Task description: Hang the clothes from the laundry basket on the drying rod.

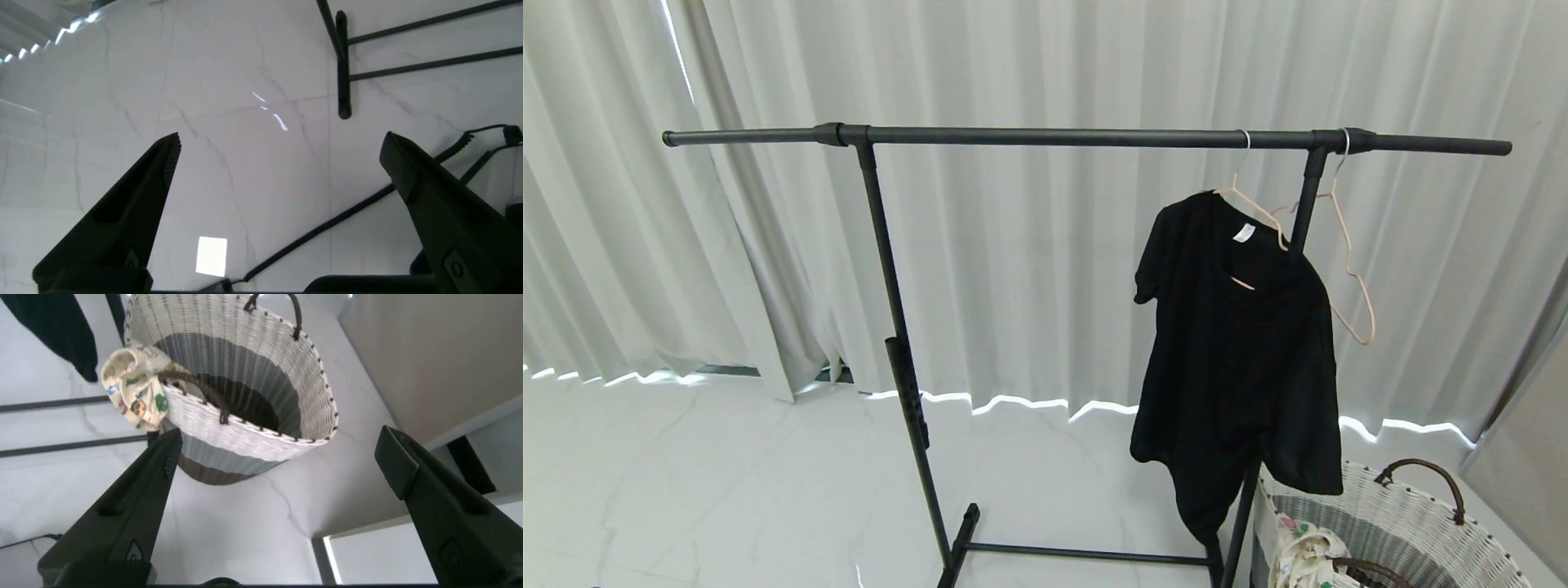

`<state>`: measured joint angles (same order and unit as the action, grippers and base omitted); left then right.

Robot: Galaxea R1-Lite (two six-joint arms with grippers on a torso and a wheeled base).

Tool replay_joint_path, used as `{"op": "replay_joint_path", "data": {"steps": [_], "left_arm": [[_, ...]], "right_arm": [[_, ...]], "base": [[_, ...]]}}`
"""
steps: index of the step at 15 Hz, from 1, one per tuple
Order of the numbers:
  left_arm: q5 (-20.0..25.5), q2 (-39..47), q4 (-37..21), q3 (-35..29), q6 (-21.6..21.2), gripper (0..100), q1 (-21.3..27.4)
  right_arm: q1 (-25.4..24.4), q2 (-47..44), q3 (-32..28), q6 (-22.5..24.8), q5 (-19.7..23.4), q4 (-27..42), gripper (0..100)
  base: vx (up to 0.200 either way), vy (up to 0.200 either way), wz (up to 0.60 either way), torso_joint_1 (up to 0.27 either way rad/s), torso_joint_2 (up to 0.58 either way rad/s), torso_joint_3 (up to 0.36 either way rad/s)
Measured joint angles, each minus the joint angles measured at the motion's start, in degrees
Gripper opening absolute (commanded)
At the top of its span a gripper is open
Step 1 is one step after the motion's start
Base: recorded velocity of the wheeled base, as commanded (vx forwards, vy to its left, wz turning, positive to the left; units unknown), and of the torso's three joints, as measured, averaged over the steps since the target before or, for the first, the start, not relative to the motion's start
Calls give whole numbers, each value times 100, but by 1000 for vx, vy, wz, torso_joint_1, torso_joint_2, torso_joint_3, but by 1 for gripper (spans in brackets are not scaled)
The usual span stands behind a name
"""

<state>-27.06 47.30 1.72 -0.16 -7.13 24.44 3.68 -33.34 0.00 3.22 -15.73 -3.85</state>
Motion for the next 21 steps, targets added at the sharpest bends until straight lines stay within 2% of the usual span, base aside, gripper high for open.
{"op": "replay_joint_path", "data": {"steps": [12, 21], "left_arm": [[9, -6, 0, 2, 13, 100, 0], [44, -63, 2, -5, 71, 100, 0]], "right_arm": [[0, 0, 0, 1, -6, -2, 100], [-7, 107, 0, -5, 7, 0, 100]], "base": [[0, 0, 0, -144, 434, 290], [200, 0, 0, -6, 32, 23]]}}
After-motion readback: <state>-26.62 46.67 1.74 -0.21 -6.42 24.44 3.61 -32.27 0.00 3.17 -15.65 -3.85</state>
